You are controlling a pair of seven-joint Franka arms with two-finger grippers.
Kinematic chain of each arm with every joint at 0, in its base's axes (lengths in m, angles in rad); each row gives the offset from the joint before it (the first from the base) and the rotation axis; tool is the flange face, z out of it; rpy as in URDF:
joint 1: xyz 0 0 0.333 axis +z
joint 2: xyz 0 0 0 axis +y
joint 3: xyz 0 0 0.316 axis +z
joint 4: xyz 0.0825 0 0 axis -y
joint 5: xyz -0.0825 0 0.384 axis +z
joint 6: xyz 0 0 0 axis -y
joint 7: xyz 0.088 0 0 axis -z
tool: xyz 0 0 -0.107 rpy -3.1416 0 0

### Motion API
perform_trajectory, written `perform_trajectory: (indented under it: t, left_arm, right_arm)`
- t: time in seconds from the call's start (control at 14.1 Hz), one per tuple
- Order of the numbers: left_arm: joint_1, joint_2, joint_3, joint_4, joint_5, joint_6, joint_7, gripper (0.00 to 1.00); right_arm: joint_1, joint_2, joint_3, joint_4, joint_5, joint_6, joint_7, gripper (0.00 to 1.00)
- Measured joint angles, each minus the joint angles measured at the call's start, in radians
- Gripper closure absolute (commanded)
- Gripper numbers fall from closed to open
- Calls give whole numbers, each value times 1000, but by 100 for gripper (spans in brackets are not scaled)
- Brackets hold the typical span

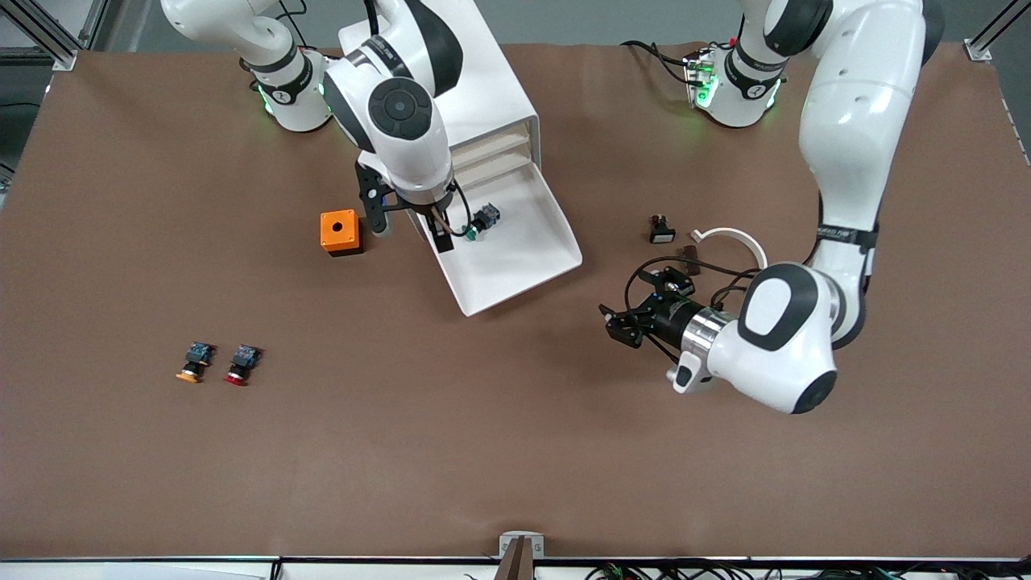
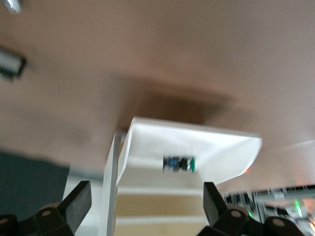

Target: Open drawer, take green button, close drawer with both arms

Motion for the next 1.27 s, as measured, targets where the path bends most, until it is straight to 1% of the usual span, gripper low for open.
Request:
perform_trajectory:
  t: [0.21, 0.35, 0.57, 0.92, 0.99, 1.13, 1.27]
  left_arm:
    - [-14, -102, -1, -18, 114, 83, 10, 0]
    - [-13, -160, -1, -39, 161, 93, 11, 0]
    - [-15, -221, -1, -83, 218, 96, 11, 0]
    - [-20, -298, -2, -162, 241, 96, -6, 0]
    - [-31, -325, -3, -170, 266, 94, -6, 0]
    - [-63, -395, -4, -173, 355, 96, -10, 0]
    - [-78, -447, -4, -183, 406, 142, -15, 0]
  right_arm:
    - [-28, 5, -1, 52, 39, -28, -17, 0]
    - [-30, 22, 0, 61, 47, -28, -12, 0]
    - [-23, 82, 4, 88, 49, -14, 43, 0]
    - [10, 167, 8, 126, 56, 19, 150, 1]
    - [20, 176, 9, 128, 66, 21, 173, 1]
    - [35, 185, 10, 132, 93, 21, 209, 1]
    - [36, 190, 9, 132, 108, 21, 254, 1]
